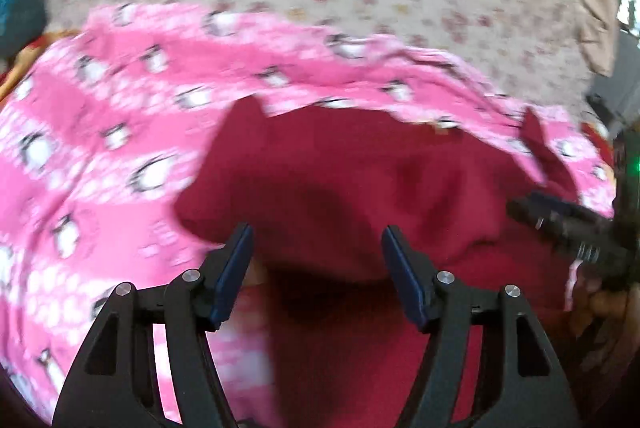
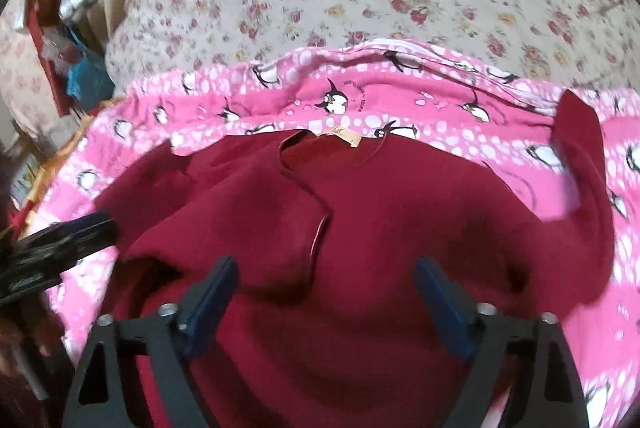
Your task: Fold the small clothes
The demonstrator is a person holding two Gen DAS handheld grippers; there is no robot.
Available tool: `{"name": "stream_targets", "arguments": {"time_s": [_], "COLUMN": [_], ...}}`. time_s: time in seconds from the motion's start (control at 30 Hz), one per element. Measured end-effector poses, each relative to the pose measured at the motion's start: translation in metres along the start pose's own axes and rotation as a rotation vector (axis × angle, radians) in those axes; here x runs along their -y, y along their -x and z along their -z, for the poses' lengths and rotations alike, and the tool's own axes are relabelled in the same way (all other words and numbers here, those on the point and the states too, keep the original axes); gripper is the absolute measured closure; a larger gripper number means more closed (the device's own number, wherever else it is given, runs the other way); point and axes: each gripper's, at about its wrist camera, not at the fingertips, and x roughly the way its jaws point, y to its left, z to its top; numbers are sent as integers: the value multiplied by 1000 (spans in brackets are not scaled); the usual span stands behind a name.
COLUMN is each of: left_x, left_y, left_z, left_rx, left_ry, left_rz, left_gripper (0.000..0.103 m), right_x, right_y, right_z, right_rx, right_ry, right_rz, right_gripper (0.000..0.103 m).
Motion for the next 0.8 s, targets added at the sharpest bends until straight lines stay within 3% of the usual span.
{"name": "stream_targets", "arguments": {"time_s": [0.17,0.27,0.33,0.37,0.4,0.67,0.8], "left_x": [-34,-47,-53,-55,-56,-54,-54], "left_y": [-10,-15,-15,-15,-15,-15,-22], "left_z": [20,29,31,31,31,28,27], "left_rx": [-46,-64,-65,-66,-66,-56,-64], "left_ry": [69,105,138,149,157,143,149], "left_rz": [-50,-73,-64,-62,-61,-77,-91], "left_gripper": [36,37,37,37,37,37,37], "right_x": [-12,-20,-24,-25,-25,13,44], "right_y": [-46,-68,-67,-64,-57,0,16], "right_z": [-23,-22,-21,-21,-21,-33,-39], "right_rx": [-131,-184,-150,-139,-114,19,48], "right_ry": [41,97,116,123,127,64,33], "right_rz": [-11,15,35,45,51,92,240], "right_gripper": [28,57,73,90,94,97,97]}}
